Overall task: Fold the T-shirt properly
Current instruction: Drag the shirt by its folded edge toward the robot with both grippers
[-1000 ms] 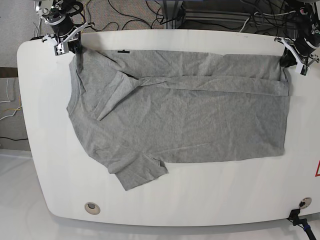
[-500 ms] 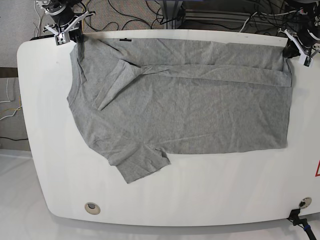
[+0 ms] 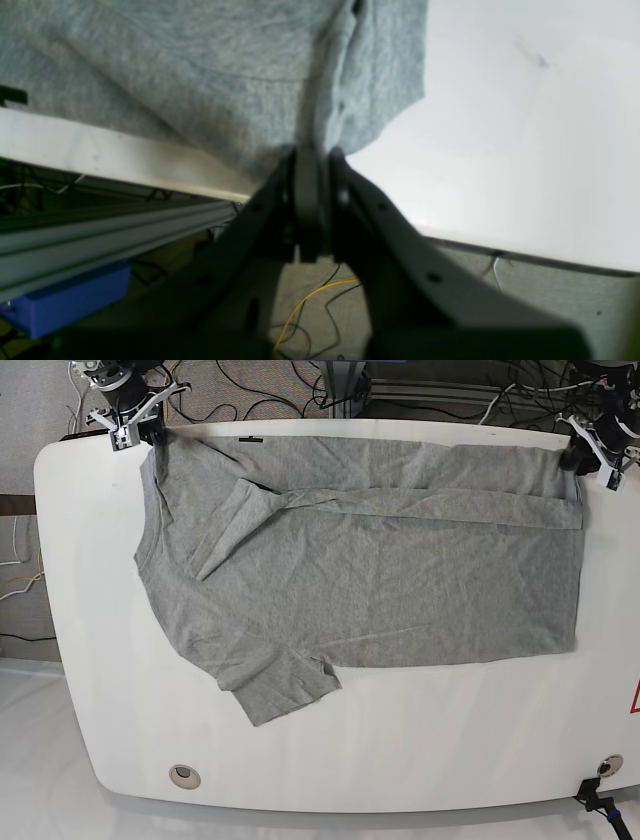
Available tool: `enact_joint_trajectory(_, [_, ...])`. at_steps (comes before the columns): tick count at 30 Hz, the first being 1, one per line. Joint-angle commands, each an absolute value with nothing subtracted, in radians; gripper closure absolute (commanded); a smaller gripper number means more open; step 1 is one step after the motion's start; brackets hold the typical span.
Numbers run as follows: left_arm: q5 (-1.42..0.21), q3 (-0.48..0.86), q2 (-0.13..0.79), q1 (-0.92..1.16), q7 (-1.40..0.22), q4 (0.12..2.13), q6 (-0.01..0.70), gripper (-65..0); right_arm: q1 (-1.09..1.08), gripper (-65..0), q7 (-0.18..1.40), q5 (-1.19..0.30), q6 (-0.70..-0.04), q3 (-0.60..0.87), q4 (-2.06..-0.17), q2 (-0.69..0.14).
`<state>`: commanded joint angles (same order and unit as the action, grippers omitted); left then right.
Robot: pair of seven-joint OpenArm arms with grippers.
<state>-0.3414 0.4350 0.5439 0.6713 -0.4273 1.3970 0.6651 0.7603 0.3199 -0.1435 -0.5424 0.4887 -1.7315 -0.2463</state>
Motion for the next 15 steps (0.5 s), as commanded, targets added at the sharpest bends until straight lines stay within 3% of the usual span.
enact_joint_trajectory(3, [-0.341, 0.435, 0.545, 0.667, -0.427, 1.397, 0.667, -40.5, 0.759, -14.8, 0.320, -0.143, -0.542, 0.492, -1.747, -0.243])
enact_joint_trajectory(9, [-0.341, 0.435, 0.582, 0.651, -0.429, 1.399, 0.667, -41.2, 0.759, -24.6, 0.321, -0.143, -0.541, 0.492, -1.805, -0.242])
enact_joint_trajectory(15, [-0.341, 0.496, 0.624, 0.645, -0.430, 1.423, 0.670, -41.3, 0.759, -26.9, 0.346, -0.142, -0.542, 0.492, -1.851, -0.243])
